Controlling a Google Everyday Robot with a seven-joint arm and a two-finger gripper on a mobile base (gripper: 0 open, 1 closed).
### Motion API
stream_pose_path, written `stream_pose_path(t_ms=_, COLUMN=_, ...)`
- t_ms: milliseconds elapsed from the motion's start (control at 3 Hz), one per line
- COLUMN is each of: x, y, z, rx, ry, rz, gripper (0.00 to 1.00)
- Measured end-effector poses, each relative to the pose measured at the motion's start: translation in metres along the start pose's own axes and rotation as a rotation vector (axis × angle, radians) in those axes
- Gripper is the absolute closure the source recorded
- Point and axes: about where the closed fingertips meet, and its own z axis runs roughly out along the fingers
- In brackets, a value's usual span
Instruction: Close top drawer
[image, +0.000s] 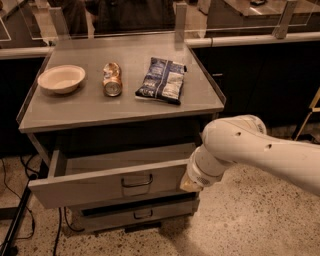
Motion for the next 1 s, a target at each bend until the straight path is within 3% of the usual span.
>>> stream_pose_path(t_ms=667, x=-0.018, y=-0.031, z=0.018, rx=0.051, ry=0.018, rz=0.003, gripper=1.0)
stream_pose_path(t_ms=1000, x=-0.018, y=-0.031, z=0.018, rx=0.052, ry=0.019, rz=0.003, gripper=0.81)
